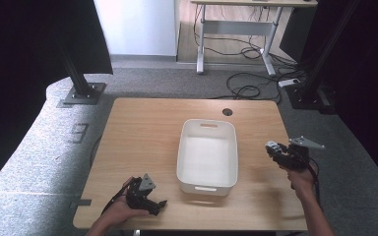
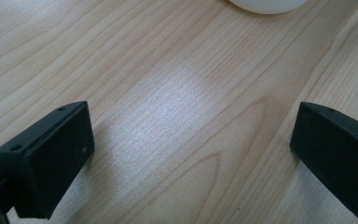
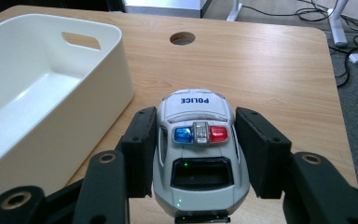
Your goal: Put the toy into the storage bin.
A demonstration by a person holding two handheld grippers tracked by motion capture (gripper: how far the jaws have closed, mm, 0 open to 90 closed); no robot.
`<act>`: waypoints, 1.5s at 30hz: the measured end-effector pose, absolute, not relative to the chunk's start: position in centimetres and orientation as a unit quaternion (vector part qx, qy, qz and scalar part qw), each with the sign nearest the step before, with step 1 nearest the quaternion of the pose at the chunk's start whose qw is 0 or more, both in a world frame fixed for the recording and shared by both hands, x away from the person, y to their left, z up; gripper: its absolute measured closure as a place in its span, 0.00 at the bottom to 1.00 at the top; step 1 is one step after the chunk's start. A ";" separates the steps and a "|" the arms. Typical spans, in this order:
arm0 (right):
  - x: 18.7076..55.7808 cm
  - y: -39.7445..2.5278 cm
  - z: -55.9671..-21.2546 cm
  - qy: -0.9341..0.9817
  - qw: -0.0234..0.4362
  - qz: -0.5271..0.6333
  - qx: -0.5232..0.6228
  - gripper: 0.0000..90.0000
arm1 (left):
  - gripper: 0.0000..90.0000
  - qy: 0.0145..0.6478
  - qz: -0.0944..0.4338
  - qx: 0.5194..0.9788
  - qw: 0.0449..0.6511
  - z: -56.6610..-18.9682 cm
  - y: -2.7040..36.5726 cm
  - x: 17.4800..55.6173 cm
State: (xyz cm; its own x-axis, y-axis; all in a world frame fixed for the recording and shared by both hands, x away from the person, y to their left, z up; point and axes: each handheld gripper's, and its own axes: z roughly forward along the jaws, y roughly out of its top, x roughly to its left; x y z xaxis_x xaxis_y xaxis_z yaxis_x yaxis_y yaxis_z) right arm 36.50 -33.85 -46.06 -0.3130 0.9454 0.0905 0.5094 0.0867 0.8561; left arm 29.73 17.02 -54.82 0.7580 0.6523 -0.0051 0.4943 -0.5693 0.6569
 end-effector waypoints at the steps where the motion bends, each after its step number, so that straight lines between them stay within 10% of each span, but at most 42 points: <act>1: 36.5 -33.8 -46.1 0.690 0.257 0.425 0.527 0.56 | 0.00 0.327 0.120 0.878 0.330 -54.8 17.0 29.7; 45: 35.7 -28.8 -44.2 0.714 0.245 0.440 0.486 0.56 | 0.00 0.325 0.119 0.878 0.331 -54.8 17.0 29.8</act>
State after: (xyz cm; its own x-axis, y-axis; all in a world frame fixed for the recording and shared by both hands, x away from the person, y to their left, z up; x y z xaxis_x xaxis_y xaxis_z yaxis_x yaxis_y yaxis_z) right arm 35.72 -28.83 -44.24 -0.4083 0.9095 0.0786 0.4787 0.1401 0.8667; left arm 29.76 17.01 -54.84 0.7600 0.6499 -0.0056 0.4917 -0.5693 0.6589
